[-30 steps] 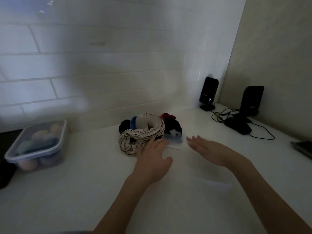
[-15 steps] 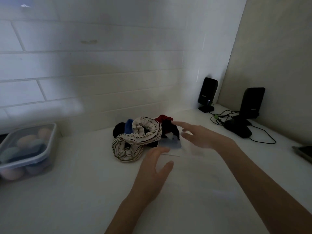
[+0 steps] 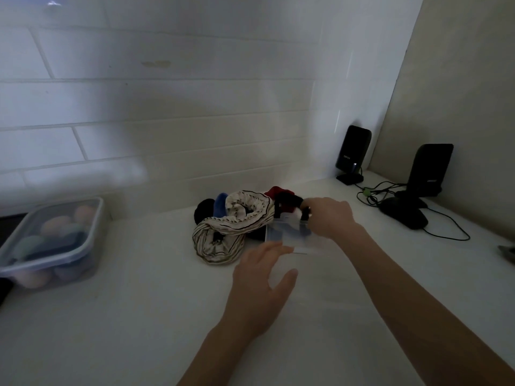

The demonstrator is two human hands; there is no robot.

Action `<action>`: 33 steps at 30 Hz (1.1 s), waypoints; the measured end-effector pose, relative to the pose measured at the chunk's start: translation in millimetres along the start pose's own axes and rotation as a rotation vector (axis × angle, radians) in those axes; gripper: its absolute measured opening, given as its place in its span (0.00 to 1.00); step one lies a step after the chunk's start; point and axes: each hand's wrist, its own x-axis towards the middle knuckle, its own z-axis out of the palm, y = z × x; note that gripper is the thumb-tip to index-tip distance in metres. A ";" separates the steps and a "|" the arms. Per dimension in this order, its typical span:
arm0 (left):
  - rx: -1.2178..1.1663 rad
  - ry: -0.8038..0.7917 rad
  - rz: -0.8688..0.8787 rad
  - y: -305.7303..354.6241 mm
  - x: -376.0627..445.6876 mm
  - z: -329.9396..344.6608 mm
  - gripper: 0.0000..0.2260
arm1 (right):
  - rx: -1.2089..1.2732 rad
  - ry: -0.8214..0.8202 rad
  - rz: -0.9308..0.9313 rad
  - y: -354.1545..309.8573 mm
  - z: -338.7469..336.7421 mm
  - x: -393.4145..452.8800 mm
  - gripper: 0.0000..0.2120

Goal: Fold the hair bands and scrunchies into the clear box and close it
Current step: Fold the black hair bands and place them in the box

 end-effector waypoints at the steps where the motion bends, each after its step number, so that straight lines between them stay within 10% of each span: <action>1: -0.001 -0.003 -0.002 0.4 0.0 -0.7 0.22 | 0.071 0.128 0.006 1.8 -0.9 0.4 0.20; 9: 0.009 0.015 -0.010 5.2 16.7 -14.1 0.23 | 0.411 0.642 -0.077 14.9 -46.0 -13.5 0.11; 16: -0.246 0.147 0.120 40.7 70.0 -29.4 0.27 | 0.584 0.399 -0.284 14.8 -74.4 -32.4 0.04; 24: -0.695 -0.049 -0.150 36.1 119.4 -8.2 0.26 | 1.221 -0.081 -0.179 21.3 -57.1 -39.8 0.03; 33: -0.779 -0.167 -0.170 21.1 114.3 -9.4 0.06 | 1.298 -0.074 -0.205 9.8 -51.9 -32.5 0.09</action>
